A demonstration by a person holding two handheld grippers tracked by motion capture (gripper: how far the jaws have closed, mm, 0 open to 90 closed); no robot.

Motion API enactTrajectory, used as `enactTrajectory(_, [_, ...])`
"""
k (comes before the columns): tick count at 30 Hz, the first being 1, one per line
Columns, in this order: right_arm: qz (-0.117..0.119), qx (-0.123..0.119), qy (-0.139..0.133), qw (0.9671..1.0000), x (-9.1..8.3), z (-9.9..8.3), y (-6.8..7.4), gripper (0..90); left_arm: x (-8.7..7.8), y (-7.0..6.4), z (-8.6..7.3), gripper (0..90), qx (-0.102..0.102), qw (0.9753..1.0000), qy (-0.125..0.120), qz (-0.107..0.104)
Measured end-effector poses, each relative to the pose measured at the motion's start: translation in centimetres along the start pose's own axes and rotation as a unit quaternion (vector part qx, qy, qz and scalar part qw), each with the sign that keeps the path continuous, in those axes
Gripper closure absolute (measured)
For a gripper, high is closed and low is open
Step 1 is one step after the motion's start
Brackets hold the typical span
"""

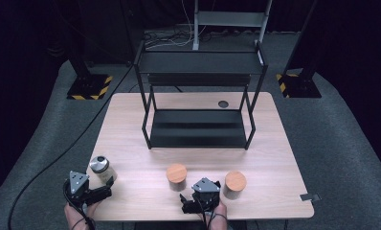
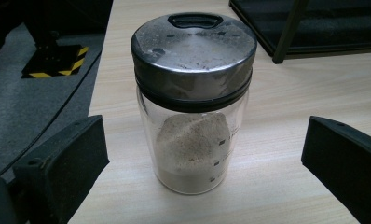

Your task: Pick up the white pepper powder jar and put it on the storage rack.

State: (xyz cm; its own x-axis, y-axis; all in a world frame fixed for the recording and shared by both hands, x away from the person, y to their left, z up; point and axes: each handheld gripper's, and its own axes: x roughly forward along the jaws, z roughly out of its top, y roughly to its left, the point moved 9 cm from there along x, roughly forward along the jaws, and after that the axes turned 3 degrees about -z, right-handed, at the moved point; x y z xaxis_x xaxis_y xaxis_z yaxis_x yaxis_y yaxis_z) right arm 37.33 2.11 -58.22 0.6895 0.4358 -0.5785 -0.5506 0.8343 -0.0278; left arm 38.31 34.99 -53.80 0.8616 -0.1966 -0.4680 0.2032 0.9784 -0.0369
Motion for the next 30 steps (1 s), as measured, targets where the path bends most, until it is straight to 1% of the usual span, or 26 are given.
enactTrajectory(7, [-0.001, 0.000, 0.001, 1.0000, 0.0, 0.0, 0.0, 0.9, 0.7, 0.1, 0.0, 0.0, 0.003, 0.9999, -0.005, -0.011])
enactTrajectory(12, [-0.001, 0.001, 0.001, 1.0000, 0.0, 0.0, 0.0, 0.9, 1.1, 0.2, 0.0, 0.0, 0.004, 0.9999, -0.006, -0.012])
enactTrajectory(16, [-0.001, 0.000, 0.001, 1.0000, 0.0, 0.0, 0.0, 0.9, 1.5, 0.2, 0.0, 0.0, 0.010, 0.9998, -0.008, -0.015])
enactTrajectory(19, [-0.002, 0.000, 0.001, 1.0000, 0.0, 0.0, 0.0, 0.9, 1.7, 0.3, 0.0, 0.0, 0.009, 0.9998, -0.008, -0.017])
enactTrajectory(30, [-0.003, -0.002, 0.002, 1.0000, 0.0, 0.0, 0.0, 1.0, 2.8, 0.6, 0.2, 0.0, 0.018, 0.9997, -0.003, -0.017])
